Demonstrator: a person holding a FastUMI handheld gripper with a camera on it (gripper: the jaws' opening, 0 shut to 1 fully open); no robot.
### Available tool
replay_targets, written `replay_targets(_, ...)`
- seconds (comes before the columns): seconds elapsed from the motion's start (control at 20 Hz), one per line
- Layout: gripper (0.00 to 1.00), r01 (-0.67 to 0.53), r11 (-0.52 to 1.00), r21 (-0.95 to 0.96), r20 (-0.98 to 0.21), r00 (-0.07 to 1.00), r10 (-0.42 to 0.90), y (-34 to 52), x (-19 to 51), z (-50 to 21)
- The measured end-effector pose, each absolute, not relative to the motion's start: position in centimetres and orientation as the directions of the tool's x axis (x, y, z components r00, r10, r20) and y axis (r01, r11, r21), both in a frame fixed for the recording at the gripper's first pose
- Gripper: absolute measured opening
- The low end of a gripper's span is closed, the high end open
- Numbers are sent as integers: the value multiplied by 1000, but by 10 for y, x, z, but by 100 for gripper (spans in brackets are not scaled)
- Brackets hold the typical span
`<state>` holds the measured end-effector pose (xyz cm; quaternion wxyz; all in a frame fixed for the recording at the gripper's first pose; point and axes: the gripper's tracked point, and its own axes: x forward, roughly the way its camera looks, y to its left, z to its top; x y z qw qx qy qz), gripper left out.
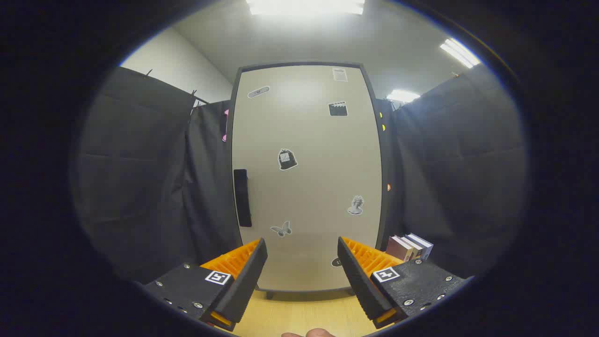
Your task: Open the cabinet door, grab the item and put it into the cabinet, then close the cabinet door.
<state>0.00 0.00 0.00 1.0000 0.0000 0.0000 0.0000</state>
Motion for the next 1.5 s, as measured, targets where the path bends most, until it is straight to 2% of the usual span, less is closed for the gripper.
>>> replay_targets(1.0,94,-2,1000,-15,-12,1000,2,11,6,-3)
replay_targets(1.5,94,-1,999,-40,-20,1000,0,21,37,-2)
